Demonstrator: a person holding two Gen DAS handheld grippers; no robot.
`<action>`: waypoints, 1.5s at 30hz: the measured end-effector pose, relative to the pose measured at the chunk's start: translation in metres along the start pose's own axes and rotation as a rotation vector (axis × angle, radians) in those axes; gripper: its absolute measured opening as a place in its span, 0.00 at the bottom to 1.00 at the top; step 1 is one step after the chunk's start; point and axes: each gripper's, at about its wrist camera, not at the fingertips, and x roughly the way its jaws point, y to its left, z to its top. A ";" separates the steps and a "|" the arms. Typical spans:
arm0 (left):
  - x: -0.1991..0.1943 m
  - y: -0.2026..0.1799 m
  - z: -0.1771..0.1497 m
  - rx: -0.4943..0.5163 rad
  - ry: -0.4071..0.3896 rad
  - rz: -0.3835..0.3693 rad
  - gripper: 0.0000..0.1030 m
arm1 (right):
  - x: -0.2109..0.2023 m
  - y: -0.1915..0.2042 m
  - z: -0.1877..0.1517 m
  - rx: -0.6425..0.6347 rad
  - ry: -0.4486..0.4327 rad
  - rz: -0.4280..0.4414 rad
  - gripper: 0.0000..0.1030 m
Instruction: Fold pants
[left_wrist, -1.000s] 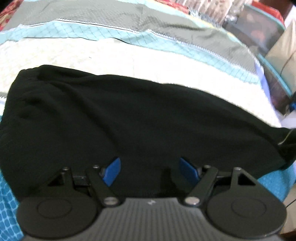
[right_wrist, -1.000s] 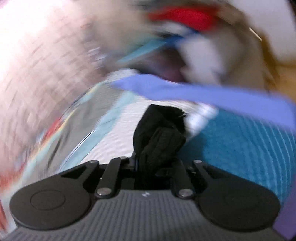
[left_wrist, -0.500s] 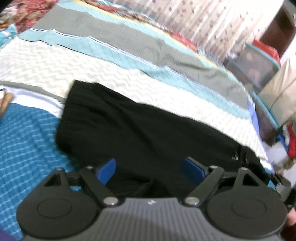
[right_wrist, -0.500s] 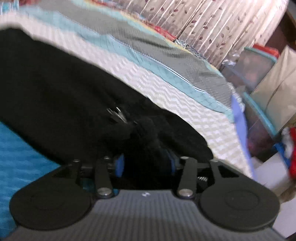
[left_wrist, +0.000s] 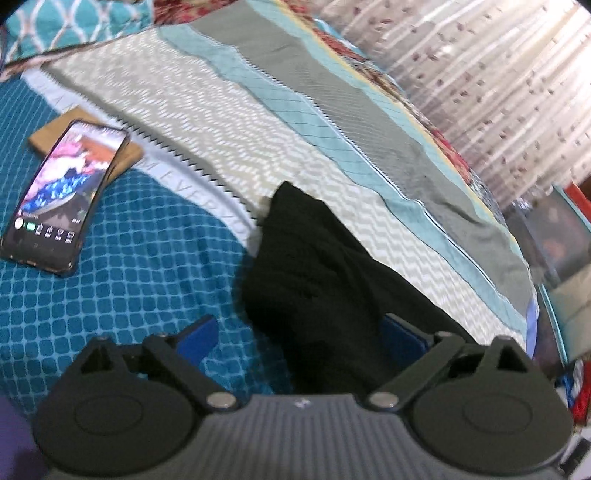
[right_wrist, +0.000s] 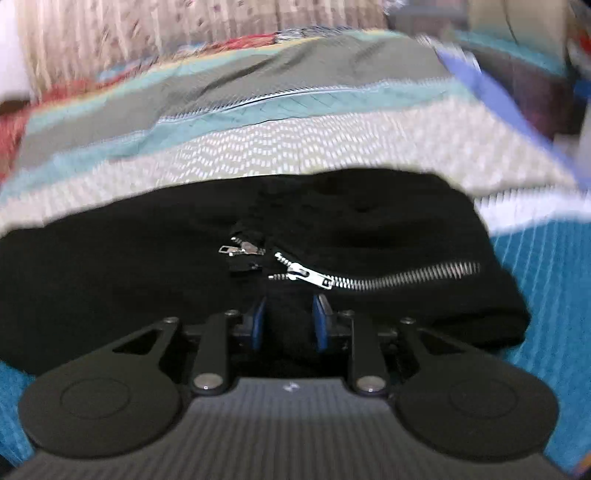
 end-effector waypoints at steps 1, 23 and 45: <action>0.005 0.004 0.002 -0.011 0.004 -0.001 0.99 | -0.008 0.008 0.005 -0.006 -0.019 -0.008 0.32; 0.079 -0.016 0.006 0.027 0.074 -0.059 0.33 | 0.160 0.291 0.026 0.263 0.463 0.661 0.00; 0.041 -0.199 -0.133 0.988 0.112 -0.275 0.84 | 0.066 0.112 0.009 0.755 0.027 0.513 0.43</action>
